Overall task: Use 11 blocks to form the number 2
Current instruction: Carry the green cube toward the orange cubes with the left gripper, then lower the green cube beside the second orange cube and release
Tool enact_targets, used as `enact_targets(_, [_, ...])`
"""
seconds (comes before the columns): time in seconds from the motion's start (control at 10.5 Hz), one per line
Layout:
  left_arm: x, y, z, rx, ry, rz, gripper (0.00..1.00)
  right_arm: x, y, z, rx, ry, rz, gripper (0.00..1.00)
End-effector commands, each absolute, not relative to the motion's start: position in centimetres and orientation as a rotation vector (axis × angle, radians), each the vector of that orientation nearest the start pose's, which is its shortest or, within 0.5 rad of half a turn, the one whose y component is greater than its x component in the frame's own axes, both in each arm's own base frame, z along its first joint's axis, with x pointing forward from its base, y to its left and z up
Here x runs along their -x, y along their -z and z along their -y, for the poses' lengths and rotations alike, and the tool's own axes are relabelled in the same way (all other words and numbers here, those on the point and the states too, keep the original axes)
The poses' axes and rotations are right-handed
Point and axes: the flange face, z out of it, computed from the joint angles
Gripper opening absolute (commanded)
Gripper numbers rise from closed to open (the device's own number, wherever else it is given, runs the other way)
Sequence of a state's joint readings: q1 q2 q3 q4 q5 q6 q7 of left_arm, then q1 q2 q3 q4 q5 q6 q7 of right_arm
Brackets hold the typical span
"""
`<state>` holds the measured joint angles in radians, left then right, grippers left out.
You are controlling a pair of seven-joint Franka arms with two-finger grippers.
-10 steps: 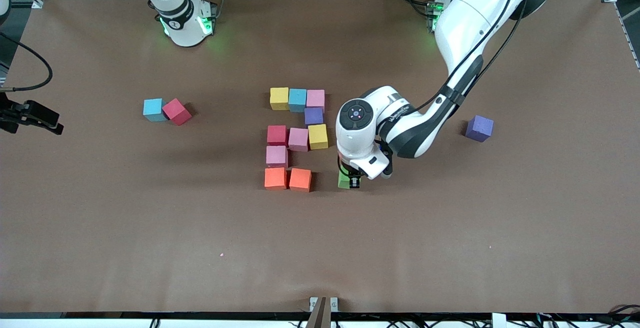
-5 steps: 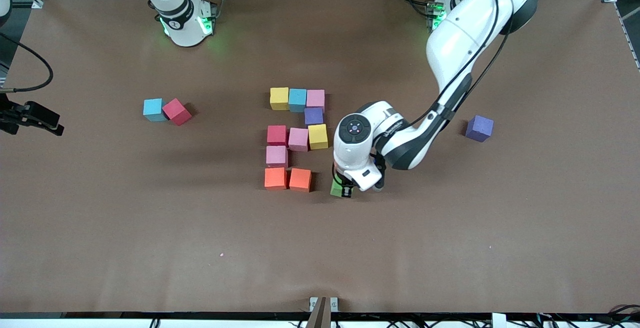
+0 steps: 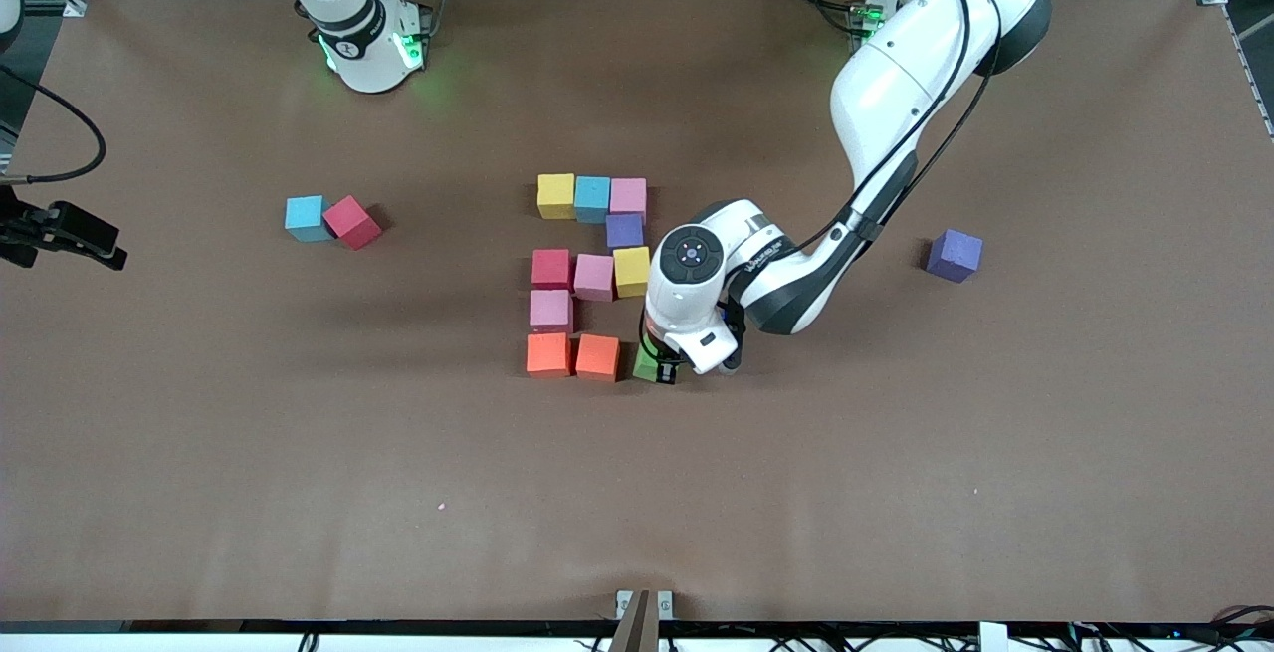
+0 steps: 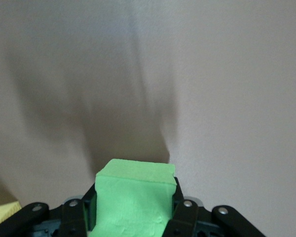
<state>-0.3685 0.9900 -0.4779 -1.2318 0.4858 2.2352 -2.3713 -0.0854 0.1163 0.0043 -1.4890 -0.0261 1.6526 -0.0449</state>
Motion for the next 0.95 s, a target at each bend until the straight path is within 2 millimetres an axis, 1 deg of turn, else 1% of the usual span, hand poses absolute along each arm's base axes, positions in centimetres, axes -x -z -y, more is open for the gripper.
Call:
enact_targets(0.0, [-58.9,-21.3,49.5,2.33,0.0,2.295,0.14,-59.8,-60.6,5.0,3.163,0.083,-0.071,1.0])
enact_targets(0.19, [-59.4,-20.8,48.9,2.208,0.004,2.403,0.15,-59.8,-60.6,5.1,3.164,0.083,-0.071,1.0])
enact_targets(0.29, [-59.6,-20.6,48.7,2.161,0.013,2.452,0.18,-59.8,-60.6,5.0,3.164,0.083,-0.071,1.0])
enact_targets(0.38, [-59.8,-20.5,48.5,2.127,0.015,2.484,0.18,-59.8,-60.6,5.1,3.164,0.083,-0.071,1.0])
enact_targets(0.48, [-59.7,-20.5,48.6,2.125,0.011,2.487,0.18,-59.8,-60.6,5.0,3.164,0.083,-0.071,1.0])
enact_targets(0.76, [-59.4,-21.3,49.9,2.162,0.029,2.493,0.18,-59.8,-60.6,5.1,3.164,0.083,-0.071,1.0])
enact_targets(0.86, [-59.3,-21.1,50.2,2.164,0.029,2.491,0.18,-59.8,-60.6,5.1,3.164,0.083,-0.071,1.0])
